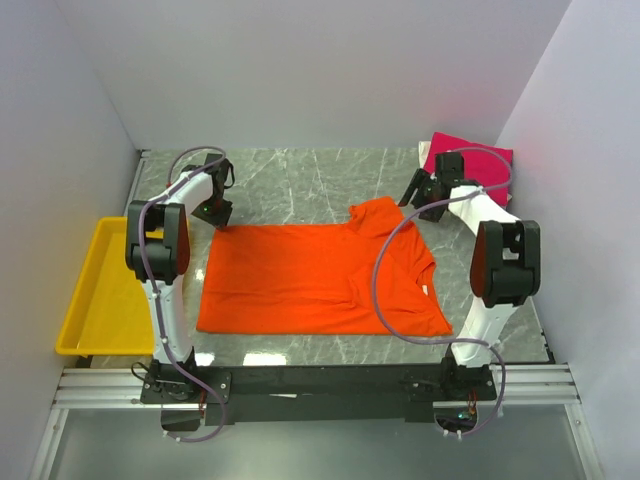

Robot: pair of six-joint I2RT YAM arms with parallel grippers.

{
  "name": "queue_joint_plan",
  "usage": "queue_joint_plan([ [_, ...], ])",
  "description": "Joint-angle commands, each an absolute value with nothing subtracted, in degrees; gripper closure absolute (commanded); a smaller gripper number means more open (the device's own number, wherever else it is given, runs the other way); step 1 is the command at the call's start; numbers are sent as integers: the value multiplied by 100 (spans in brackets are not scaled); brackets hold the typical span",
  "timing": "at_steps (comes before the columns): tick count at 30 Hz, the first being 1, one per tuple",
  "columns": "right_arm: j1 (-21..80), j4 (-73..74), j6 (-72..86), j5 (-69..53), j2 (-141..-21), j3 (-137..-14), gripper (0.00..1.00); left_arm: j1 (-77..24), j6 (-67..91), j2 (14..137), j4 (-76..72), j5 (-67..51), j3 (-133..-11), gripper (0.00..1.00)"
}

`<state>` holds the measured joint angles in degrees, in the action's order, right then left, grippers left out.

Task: Fold and stack the t-shirts
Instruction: Fold the tshirt

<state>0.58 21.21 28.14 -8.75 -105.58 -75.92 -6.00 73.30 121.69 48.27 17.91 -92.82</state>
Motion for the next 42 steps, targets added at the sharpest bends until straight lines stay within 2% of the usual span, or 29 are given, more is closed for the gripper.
queue_joint_plan([
  [1,211,2145,2602,-765,-10827,-7997,26,-580,7392,12331,4843,1732,-9281,74],
  [2,237,2145,2575,-765,-10880,-8042,26,-580,7374,12314,4808,1714,-9255,77],
  [4,264,2188,2540,-712,-11038,-8155,26,-580,7330,12244,4685,1653,-9176,88],
  [7,264,2250,2531,-545,-11223,-8279,30,-580,7234,12199,4544,1547,-9123,99],
  [11,272,2312,2531,-360,-11355,-8384,39,-580,7163,12164,4465,1468,-9114,99],
  [18,334,2478,2505,-325,-11680,-8622,42,-571,7093,12094,4360,1389,-9000,99],
  [22,387,2514,2487,-378,-11795,-8675,57,-571,7049,12032,4307,1345,-8912,99],
  [27,413,2400,2505,-624,-11900,-8657,64,-545,6979,11857,4175,1310,-8745,99],
  [34,422,2338,2566,-765,-11883,-8675,95,-519,6856,11646,4034,1248,-8587,99],
  [36,431,2303,2558,-773,-11778,-8684,99,-519,6829,11628,4025,1231,-8569,99],
  [42,413,2144,2540,-739,-11260,-8526,100,-492,6768,11479,3894,1178,-8429,99],
])
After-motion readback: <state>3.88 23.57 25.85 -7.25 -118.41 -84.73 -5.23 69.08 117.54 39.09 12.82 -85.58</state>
